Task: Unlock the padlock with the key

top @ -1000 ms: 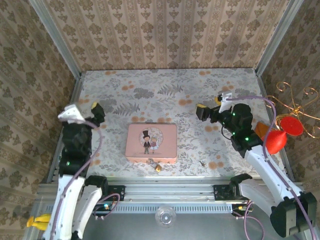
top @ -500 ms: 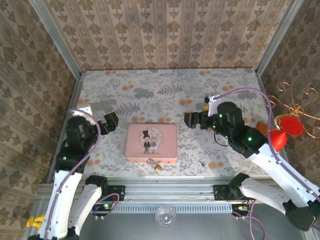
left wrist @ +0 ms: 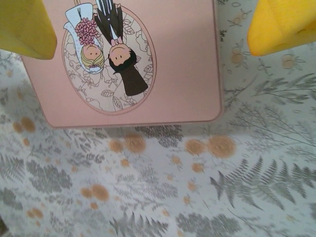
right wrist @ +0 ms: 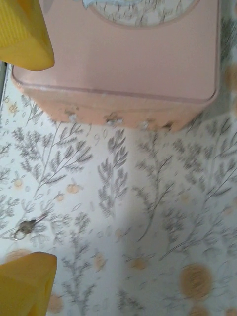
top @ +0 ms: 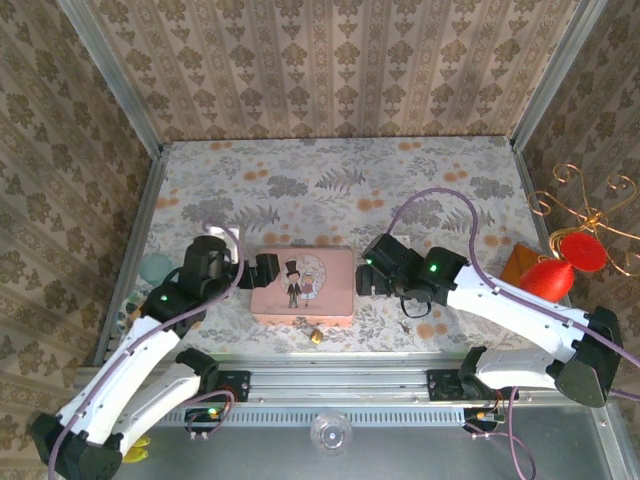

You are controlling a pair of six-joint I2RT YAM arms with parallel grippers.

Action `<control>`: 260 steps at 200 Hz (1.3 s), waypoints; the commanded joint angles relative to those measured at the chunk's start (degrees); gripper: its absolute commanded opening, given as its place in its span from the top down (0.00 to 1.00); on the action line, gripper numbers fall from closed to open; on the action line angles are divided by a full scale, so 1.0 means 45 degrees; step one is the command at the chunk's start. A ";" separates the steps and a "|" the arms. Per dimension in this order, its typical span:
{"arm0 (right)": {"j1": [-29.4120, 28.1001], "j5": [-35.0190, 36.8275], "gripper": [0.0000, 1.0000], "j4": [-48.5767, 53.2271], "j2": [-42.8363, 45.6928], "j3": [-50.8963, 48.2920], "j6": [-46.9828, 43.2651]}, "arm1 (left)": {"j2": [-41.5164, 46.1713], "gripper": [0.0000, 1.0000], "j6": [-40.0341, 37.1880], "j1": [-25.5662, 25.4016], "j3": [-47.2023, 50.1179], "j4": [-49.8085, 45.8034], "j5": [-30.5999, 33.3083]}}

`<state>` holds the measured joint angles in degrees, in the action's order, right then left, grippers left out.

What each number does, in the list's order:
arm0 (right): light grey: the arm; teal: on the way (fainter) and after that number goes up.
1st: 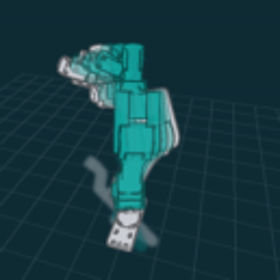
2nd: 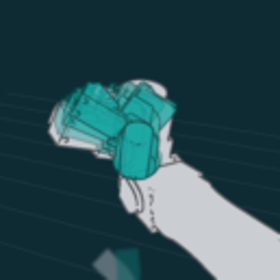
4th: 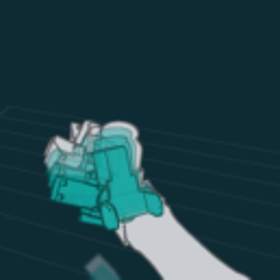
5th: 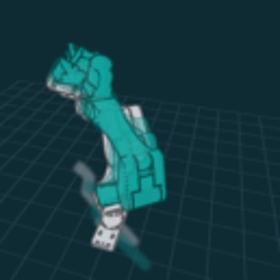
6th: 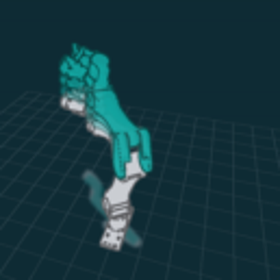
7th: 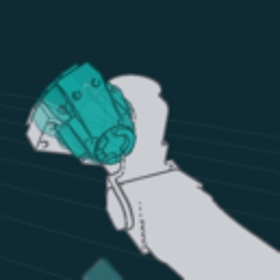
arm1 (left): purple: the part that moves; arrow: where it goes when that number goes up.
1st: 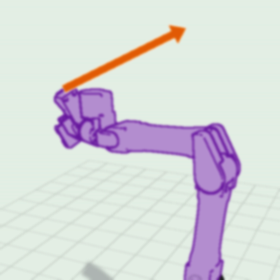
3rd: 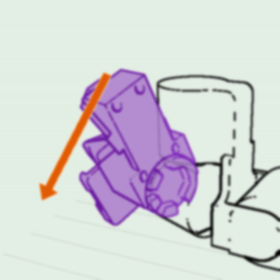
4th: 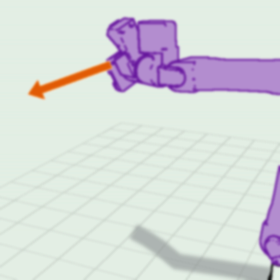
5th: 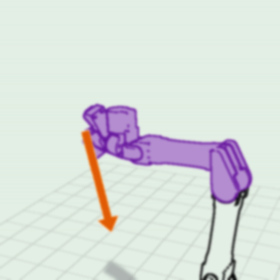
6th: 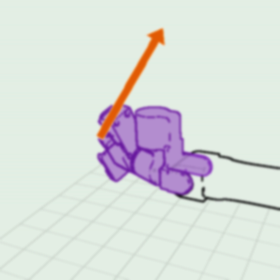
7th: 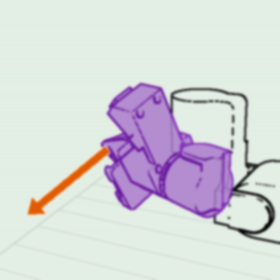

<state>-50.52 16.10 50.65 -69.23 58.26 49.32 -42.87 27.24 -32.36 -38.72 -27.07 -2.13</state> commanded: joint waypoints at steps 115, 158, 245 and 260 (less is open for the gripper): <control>0.1048 -0.1416 0.39 -0.1060 -0.0079 -0.5166 0.4112 | -0.0692 0.00 -0.0410 -0.0485 0.0343 0.1633 0.0004; 0.1577 -0.1781 0.53 -0.1764 0.0468 -0.5934 0.4240 | -0.0784 0.00 -0.0415 -0.0485 0.0324 0.1693 -0.0061; 0.1466 -0.2324 0.68 -0.2695 -0.0221 -0.6091 0.4284 | -0.0939 0.00 -0.0196 -0.0485 0.0186 0.1844 -0.0112; 0.1374 -0.2443 0.70 -0.2874 -0.0420 -0.6014 0.4276 | -0.0960 0.00 -0.0173 -0.0485 0.0188 0.1855 -0.0103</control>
<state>-43.64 6.57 38.98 -69.41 30.74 67.57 -47.27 26.79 -34.22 -37.87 -20.05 -2.20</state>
